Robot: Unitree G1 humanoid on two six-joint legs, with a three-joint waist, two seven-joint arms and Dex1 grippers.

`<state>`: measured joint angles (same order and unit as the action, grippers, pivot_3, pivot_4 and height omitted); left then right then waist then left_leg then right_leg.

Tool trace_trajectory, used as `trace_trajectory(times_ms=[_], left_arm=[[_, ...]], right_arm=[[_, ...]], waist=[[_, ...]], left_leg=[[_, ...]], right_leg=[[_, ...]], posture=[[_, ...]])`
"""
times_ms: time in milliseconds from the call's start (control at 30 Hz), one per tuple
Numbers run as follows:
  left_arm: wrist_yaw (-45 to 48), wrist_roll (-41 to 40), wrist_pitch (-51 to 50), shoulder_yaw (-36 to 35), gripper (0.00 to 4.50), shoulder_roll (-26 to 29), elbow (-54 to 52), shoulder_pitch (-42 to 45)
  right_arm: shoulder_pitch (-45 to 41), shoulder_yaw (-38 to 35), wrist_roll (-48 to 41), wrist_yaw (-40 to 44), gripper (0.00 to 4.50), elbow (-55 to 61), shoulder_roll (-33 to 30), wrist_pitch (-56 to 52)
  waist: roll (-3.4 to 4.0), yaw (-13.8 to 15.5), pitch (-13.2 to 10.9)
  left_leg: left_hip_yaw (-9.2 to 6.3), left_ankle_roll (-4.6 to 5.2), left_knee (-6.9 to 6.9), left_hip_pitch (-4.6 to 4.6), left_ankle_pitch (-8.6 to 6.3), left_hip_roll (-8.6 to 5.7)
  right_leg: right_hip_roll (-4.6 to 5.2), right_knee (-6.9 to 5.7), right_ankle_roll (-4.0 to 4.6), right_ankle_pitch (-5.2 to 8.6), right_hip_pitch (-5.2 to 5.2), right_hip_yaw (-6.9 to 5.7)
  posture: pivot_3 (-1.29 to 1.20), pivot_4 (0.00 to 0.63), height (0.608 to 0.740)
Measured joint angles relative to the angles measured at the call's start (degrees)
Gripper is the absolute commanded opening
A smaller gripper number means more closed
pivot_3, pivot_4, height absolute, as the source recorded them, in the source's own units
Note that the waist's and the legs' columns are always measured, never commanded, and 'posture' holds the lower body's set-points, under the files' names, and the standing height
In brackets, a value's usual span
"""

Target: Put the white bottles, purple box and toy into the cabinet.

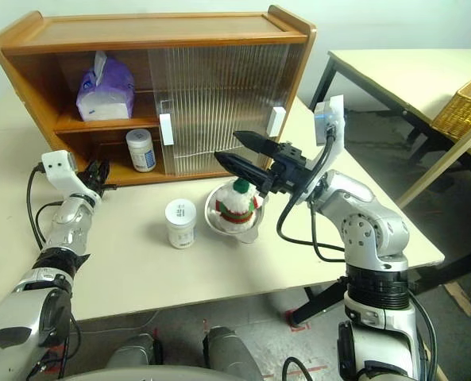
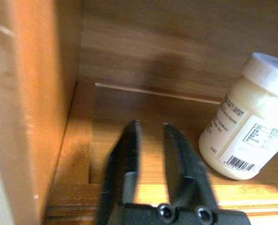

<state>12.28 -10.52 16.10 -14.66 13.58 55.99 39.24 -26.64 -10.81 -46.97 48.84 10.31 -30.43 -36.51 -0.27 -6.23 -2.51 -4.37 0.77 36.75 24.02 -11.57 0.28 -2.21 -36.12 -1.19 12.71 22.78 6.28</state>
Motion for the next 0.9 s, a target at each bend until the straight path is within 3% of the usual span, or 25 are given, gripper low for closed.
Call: trace_trajectory(times_ms=[33, 900], left_arm=[[-0.26, 0.12, 0.18, 0.02, 0.01, -0.02, 0.98, 0.60], [-2.61, 4.22, 2.56, 2.31, 0.01, -3.17, 13.34, 10.41]], right_arm=[[0.00, 0.00, 0.00, -0.02, 4.50, 0.00, 0.00, 0.00], [0.06, 0.00, 0.09, -0.11, 4.50, 0.03, 0.02, 0.01]], waist=[[0.00, 0.02, 0.00], [-0.02, -0.75, -0.04]], left_leg=[[0.00, 0.01, 0.00, 0.00, -0.01, 0.00], [0.09, 0.24, 0.05, -0.01, 0.06, -0.63]], right_leg=[[0.00, 0.00, 0.00, 0.00, 0.00, 0.00], [-0.02, 0.01, -0.30, 0.03, -0.09, -0.16]], posture=[[-0.20, 0.065, 0.740], [-0.23, 0.060, 0.740]])
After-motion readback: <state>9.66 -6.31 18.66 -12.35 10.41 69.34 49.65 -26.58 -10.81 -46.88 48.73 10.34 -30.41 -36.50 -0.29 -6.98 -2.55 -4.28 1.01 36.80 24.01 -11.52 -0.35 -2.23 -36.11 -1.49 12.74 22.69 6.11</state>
